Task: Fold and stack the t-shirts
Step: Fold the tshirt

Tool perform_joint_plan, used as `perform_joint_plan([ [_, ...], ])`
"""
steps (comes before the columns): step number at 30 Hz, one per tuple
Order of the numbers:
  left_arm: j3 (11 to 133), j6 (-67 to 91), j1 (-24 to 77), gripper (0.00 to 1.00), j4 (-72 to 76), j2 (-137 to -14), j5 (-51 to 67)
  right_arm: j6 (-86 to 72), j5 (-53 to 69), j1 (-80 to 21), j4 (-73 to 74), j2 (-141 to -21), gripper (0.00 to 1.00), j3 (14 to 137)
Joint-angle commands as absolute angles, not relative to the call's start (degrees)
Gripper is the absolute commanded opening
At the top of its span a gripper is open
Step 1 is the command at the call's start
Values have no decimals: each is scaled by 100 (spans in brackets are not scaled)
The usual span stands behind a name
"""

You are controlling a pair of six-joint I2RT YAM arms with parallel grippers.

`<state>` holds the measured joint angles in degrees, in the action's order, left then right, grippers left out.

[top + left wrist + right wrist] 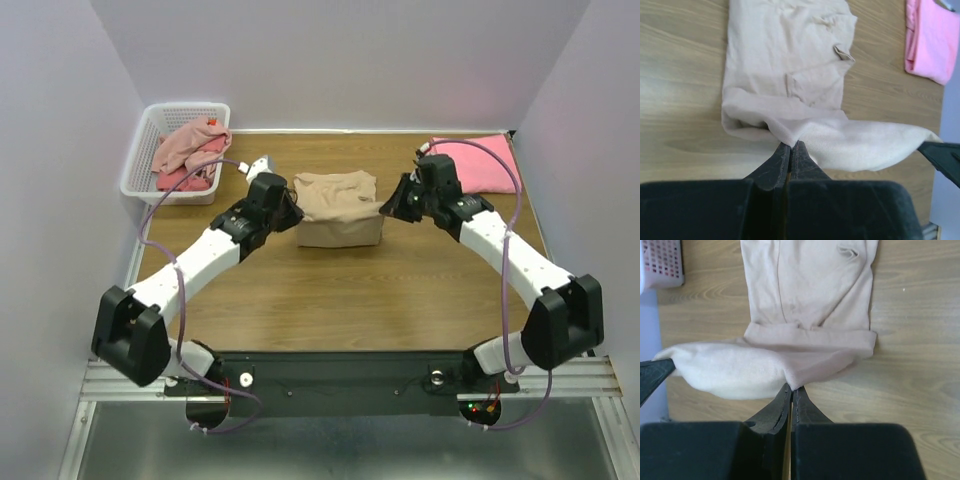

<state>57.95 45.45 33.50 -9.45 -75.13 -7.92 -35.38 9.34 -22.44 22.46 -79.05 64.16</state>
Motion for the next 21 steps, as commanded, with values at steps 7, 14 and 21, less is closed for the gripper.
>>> perform_joint_plan([
  [7, 7319, 3578, 2444, 0, -861, -9059, -334, -3182, 939, -1838, 2153, -9245, 0, 7996],
  [14, 8296, 3331, 2145, 0, -923, -10035, -26, -3120, 1327, -1504, 2153, -10150, 1, 8761],
  [21, 8649, 3269, 2118, 0, -835, -10292, 334, -3006, 1696, -1380, 2145, -10459, 0, 9132],
])
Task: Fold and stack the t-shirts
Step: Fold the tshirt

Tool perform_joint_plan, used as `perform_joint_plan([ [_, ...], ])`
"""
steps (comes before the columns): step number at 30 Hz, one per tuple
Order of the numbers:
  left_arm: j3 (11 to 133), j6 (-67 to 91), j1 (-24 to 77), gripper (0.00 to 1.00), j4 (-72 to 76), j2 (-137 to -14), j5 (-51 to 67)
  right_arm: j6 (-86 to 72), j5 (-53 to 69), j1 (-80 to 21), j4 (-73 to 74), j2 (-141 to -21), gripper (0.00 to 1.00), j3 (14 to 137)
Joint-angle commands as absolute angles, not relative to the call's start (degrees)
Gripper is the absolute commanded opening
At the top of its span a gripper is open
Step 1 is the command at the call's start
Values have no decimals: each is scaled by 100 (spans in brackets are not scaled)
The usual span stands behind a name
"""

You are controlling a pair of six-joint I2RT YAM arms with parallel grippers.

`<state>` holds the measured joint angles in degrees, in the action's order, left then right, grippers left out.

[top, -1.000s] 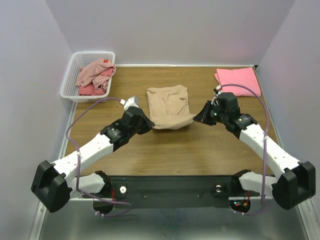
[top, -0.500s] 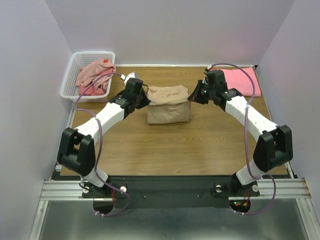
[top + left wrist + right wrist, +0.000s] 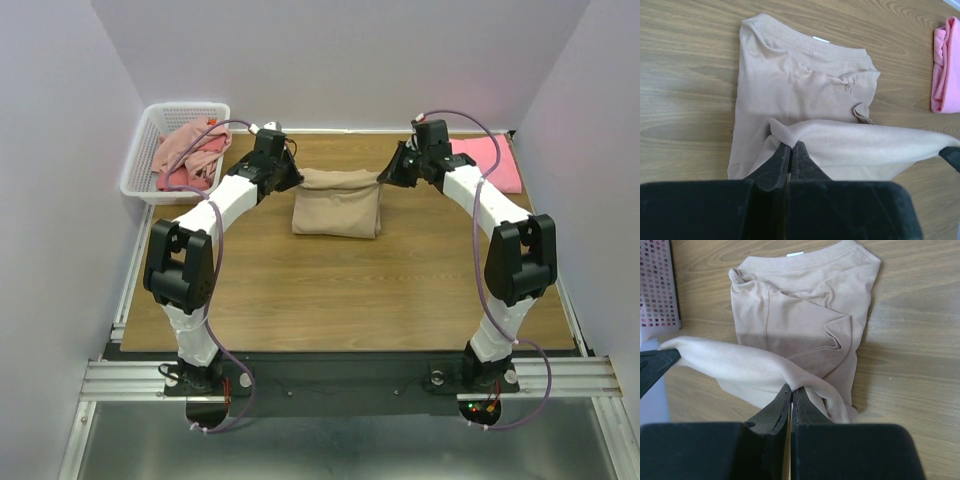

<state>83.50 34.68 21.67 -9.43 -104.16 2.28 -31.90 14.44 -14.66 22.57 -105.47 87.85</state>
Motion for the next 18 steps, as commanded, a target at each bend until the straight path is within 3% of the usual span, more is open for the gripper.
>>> perform_joint_plan([
  [1, 8631, 3270, 2118, 0, -809, -10214, 334, -2988, 1757, -1380, 2145, -10433, 0, 9114],
  [18, 9070, 3085, 2101, 0, -501, -10248, 141, -2971, 1811, -1231, 2145, -10547, 0, 9492],
])
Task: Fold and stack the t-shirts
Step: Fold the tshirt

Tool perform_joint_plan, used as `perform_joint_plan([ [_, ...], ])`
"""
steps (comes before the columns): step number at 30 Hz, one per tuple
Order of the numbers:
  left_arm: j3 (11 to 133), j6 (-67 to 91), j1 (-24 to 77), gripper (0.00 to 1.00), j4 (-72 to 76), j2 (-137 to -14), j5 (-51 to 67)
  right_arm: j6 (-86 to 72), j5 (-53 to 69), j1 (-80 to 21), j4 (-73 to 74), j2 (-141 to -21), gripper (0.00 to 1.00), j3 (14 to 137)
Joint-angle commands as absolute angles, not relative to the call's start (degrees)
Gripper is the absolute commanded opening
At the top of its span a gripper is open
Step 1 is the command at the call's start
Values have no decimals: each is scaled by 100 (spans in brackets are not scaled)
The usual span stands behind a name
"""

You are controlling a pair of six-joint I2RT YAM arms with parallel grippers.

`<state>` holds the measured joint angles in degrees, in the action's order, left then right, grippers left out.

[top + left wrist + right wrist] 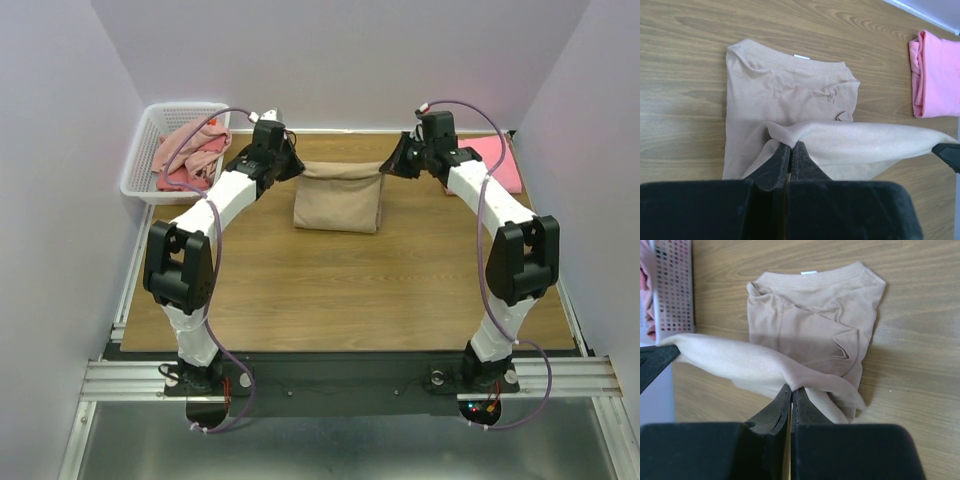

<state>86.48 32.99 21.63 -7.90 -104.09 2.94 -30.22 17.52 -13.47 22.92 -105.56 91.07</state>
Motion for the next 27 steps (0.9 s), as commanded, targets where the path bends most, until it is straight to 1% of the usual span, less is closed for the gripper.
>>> perform_joint_plan([
  [1, 9175, 3068, 2101, 0, -492, -10300, 149, -2979, 1828, -1204, 2145, -10608, 0, 9553],
  [10, 10009, 2927, 1969, 0, -554, -11249, 369, -2901, 2109, -1116, 2136, -11381, 1, 10010],
  [14, 10476, 2857, 1864, 0, -580, -11889, 369, -2830, 2127, -1029, 2136, -11996, 0, 10677],
  [20, 11249, 2611, 1819, 0, -580, -12576, 343, -2892, 1987, -941, 2136, -12699, 0, 11144],
  [21, 11328, 2584, 1819, 0, -597, -12638, 343, -2883, 1986, -940, 2144, -12778, 2, 11205],
  [22, 11416, 2532, 1828, 9, -624, -12691, 351, -2892, 1969, -932, 2153, -12831, 8, 11258],
  [23, 11565, 2514, 1819, 33, -694, -12770, 369, -2892, 1969, -914, 2153, -12910, 31, 11302],
  [24, 11610, 2496, 1819, 45, -712, -12788, 395, -2874, 1969, -923, 2153, -12920, 46, 11311],
  [25, 11636, 2444, 1819, 54, -729, -12797, 422, -2865, 1977, -914, 2153, -12946, 57, 11320],
  [26, 11628, 2426, 1819, 68, -738, -12745, 448, -2822, 1986, -923, 2153, -12920, 77, 11329],
  [27, 11593, 2408, 1819, 74, -730, -12718, 440, -2795, 2012, -923, 2153, -12911, 84, 11329],
])
